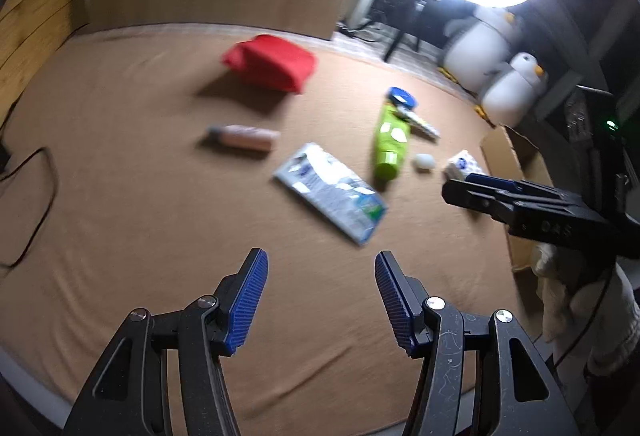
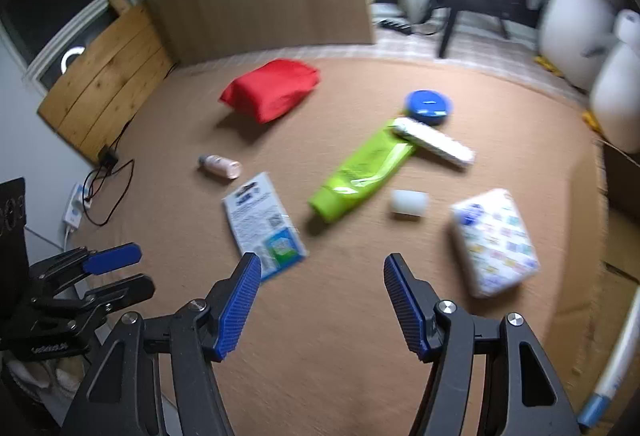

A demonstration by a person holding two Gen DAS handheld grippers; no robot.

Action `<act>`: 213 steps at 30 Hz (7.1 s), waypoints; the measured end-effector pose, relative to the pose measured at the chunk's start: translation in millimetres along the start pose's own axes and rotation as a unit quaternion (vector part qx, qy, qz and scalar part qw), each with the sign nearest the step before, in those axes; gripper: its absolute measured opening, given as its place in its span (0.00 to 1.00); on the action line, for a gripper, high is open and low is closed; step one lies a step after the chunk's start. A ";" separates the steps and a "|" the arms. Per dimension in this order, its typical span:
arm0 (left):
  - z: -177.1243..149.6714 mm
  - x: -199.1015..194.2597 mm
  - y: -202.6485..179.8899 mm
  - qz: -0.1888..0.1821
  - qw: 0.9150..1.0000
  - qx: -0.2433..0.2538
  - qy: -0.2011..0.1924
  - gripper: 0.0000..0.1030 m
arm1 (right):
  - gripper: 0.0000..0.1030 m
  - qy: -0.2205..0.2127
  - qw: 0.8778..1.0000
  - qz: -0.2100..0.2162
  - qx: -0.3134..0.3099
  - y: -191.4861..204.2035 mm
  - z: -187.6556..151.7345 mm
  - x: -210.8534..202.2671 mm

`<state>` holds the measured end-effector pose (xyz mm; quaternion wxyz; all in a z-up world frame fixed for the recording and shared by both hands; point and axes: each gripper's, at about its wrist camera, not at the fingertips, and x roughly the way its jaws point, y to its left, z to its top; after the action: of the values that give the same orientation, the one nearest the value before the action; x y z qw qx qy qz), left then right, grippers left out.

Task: Organize objects
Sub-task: 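Reach the right gripper to the printed card and close on it, then lift the card with the right gripper toward the cardboard box, then lower the card into the cardboard box and open the right gripper, then reach the right gripper to the green tube and close on it, then lift the green tube upright with the right gripper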

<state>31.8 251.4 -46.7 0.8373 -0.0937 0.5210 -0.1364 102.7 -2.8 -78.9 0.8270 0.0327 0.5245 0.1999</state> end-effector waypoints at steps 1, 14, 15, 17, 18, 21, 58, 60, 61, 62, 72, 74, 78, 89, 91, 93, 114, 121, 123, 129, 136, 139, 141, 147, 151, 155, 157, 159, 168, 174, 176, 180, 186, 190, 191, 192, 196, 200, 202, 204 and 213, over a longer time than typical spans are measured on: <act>-1.6 -0.6 7.0 0.002 1.000 -0.004 -0.001 0.58 | 0.58 0.008 1.000 0.004 -0.003 5.7 3.8 8.6; -16.1 -30.0 70.8 0.024 0.999 -0.041 -0.004 0.58 | 0.59 0.057 0.998 0.013 -0.039 51.2 39.5 81.6; -16.6 -31.8 74.4 0.025 0.999 -0.042 -0.004 0.58 | 0.59 0.059 0.997 0.013 -0.039 52.3 40.9 85.4; -15.4 -32.0 76.9 0.024 0.999 -0.045 -0.005 0.58 | 0.59 0.068 0.997 0.010 -0.038 52.0 44.7 95.8; -15.9 -32.7 79.5 0.023 0.999 -0.046 -0.004 0.58 | 0.59 0.070 0.997 0.006 -0.039 52.9 46.2 100.1; -15.9 -30.9 82.9 0.020 0.999 -0.049 -0.002 0.58 | 0.59 0.080 0.996 0.001 -0.038 52.3 49.2 111.4; -12.2 -19.4 74.4 0.002 0.999 -0.038 0.004 0.58 | 0.52 0.099 0.986 -0.078 -0.108 84.4 26.0 114.5; -11.9 -18.0 73.3 0.002 0.999 -0.037 0.005 0.58 | 0.52 0.095 0.988 -0.074 -0.100 80.7 22.4 108.3; -11.8 -17.3 72.6 0.002 0.999 -0.037 0.006 0.58 | 0.52 0.093 0.988 -0.071 -0.098 79.7 21.7 105.4; -11.3 -16.4 72.4 0.002 0.999 -0.037 0.007 0.58 | 0.52 0.091 0.989 -0.069 -0.095 78.3 20.7 101.8; -4.1 -3.0 53.3 -0.010 1.000 -0.017 0.014 0.58 | 0.52 0.044 0.995 -0.056 -0.063 61.6 14.5 48.3; -2.0 -0.2 47.4 -0.013 1.000 -0.012 0.014 0.58 | 0.52 0.032 0.996 -0.058 -0.055 51.6 13.5 35.4; 1.6 7.1 34.7 -0.018 1.000 -0.003 0.018 0.58 | 0.52 0.004 0.997 -0.073 -0.027 26.5 8.7 2.4; 8.8 28.2 -10.5 -0.037 0.998 0.033 0.031 0.58 | 0.52 -0.049 0.985 -0.151 0.071 -75.5 -23.2 -82.0; 9.5 32.4 -20.2 -0.041 0.998 0.041 0.034 0.58 | 0.52 -0.052 0.981 -0.163 0.087 -93.3 -30.1 -90.6; 9.8 35.5 -26.6 -0.043 0.997 0.046 0.037 0.58 | 0.52 -0.054 0.978 -0.175 0.104 -112.0 -38.1 -97.6; 10.1 45.4 -47.9 -0.043 0.996 0.065 0.047 0.58 | 0.52 -0.036 0.959 -0.216 0.179 -194.2 -67.1 -94.3; 11.2 46.2 -45.9 -0.043 0.996 0.066 0.048 0.58 | 0.58 -0.040 0.956 -0.219 0.189 -195.7 -66.5 -95.5; 12.0 47.1 -45.1 -0.042 0.996 0.066 0.049 0.58 | 0.58 -0.040 0.957 -0.217 0.190 -194.1 -66.1 -95.5; 17.1 52.9 -46.2 -0.038 0.995 0.072 0.050 0.58 | 0.58 -0.055 0.958 -0.201 0.197 -181.2 -64.4 -102.2; 38.9 65.1 -56.3 -0.028 0.995 0.090 0.038 0.58 | 0.58 -0.072 0.964 -0.161 0.200 -152.2 -58.0 -104.3; 50.1 72.5 -60.9 -0.026 0.994 0.101 0.037 0.58 | 0.58 -0.086 0.965 -0.148 0.199 -138.0 -53.0 -105.5; 56.8 77.5 -63.1 -0.025 0.993 0.105 0.037 0.58 | 0.58 -0.091 0.967 -0.136 0.195 -128.8 -48.0 -104.1; 77.3 94.0 -66.4 -0.033 0.994 0.094 0.036 0.58 | 0.58 -0.092 0.973 -0.095 0.188 -108.4 -33.4 -89.8; 88.1 104.9 -69.1 -0.041 0.995 0.084 0.035 0.58 | 0.58 -0.091 0.976 -0.082 0.178 -97.5 -21.9 -76.6; 97.6 119.9 -75.2 -0.043 0.994 0.088 0.038 0.58 | 0.58 -0.085 0.978 -0.054 0.181 -93.2 -7.2 -60.3; 101.3 129.6 -79.5 -0.044 0.993 0.096 0.044 0.58 | 0.58 -0.079 0.979 -0.041 0.183 -91.3 2.2 -49.9; 102.7 136.6 -83.2 -0.042 0.993 0.102 0.046 0.58 | 0.58 -0.073 0.980 -0.030 0.184 -88.7 11.8 -39.4; 108.0 165.4 -93.2 -0.050 0.989 0.126 0.067 0.58 | 0.58 -0.030 0.979 0.006 0.199 -89.2 50.3 15.0; 112.1 180.8 -93.8 -0.061 0.987 0.127 0.081 0.52 | 0.43 0.009 0.976 0.015 0.217 -97.3 65.2 55.5; 112.4 184.5 -94.4 -0.066 0.986 0.128 0.085 0.48 | 0.39 0.019 0.976 0.016 0.218 -97.8 68.7 65.7; 112.8 190.7 -95.0 -0.077 0.984 0.128 0.093 0.42 | 0.34 0.032 0.976 0.018 0.216 -96.5 73.3 78.7; 110.0 190.0 -98.5 -0.084 0.982 0.138 0.095 0.35 | 0.27 0.050 0.977 0.018 0.205 -87.4 75.0 91.9; 107.6 187.2 -93.2 -0.090 0.983 0.127 0.099 0.35 | 0.27 0.052 0.978 0.018 0.201 -82.5 73.7 91.5; 105.9 185.8 -90.9 -0.092 0.983 0.124 0.100 0.35 | 0.27 0.054 0.978 0.020 0.199 -80.6 72.3 91.5; 103.9 184.1 -88.9 -0.093 0.983 0.120 0.101 0.35 | 0.26 0.055 0.978 0.021 0.198 -79.4 71.4 91.7; 93.3 177.4 -81.2 -0.097 0.984 0.104 0.104 0.35 | 0.26 0.059 0.981 0.024 0.184 -68.0 63.6 90.9; 76.6 165.6 -73.4 -0.098 0.986 0.088 0.103 0.35 | 0.26 0.063 0.984 0.028 0.162 -52.1 54.3 90.2; 67.3 158.2 -69.4 -0.094 0.987 0.081 0.102 0.35 | 0.26 0.066 0.985 0.029 0.154 -43.3 47.9 88.6; 56.3 150.5 -66.2 -0.092 0.988 0.076 0.101 0.35 | 0.26 0.069 0.987 0.030 0.143 -33.8 39.8 87.1; 7.1 119.1 -55.1 -0.088 0.989 0.064 0.098 0.35 | 0.26 0.078 0.989 0.040 0.117 -3.2 0.4 75.9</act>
<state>81.0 160.6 -127.9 0.7716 -0.0714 0.5801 -0.2510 132.0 22.0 -144.4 0.7656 0.1348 0.6051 0.1716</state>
